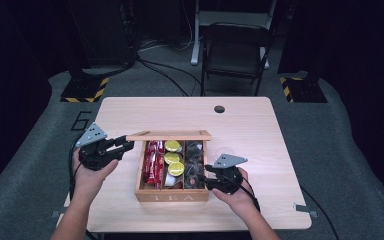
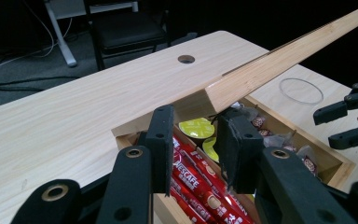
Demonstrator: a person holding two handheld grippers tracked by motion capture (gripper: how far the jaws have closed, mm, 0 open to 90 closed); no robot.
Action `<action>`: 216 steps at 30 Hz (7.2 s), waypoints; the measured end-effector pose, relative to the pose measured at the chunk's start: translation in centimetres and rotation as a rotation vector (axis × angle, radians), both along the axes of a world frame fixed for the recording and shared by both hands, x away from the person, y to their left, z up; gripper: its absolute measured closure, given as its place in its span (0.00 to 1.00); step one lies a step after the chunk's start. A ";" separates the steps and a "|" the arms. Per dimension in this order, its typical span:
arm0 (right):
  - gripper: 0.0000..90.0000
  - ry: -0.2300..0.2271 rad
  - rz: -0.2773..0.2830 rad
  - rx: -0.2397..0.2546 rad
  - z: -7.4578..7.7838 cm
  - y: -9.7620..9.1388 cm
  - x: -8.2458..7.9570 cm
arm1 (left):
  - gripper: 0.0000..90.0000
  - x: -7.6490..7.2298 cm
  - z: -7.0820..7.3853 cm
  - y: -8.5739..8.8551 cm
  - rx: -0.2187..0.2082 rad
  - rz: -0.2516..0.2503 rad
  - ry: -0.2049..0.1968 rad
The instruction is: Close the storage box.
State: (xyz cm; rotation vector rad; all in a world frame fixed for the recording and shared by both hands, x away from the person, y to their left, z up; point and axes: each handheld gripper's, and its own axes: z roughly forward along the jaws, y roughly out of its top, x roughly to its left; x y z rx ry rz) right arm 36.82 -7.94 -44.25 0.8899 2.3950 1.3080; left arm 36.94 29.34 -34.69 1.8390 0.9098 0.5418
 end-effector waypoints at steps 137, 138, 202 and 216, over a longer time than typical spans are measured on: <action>1.00 -0.063 -0.115 0.052 3.0 -4.4 3.7 | 0.74 -1.3 -0.9 -0.4 0.029 0.016 0.001; 1.00 -0.064 -0.118 0.053 2.9 -4.5 3.8 | 0.74 -1.3 -0.9 -0.4 0.029 0.015 0.001; 0.51 -0.147 -0.102 0.105 5.3 -2.9 2.0 | 0.72 -1.1 -1.0 -0.4 0.027 0.013 0.000; 0.49 -0.204 -0.067 0.103 6.7 -1.4 1.0 | 0.72 -1.5 -1.2 -0.6 0.054 0.015 0.001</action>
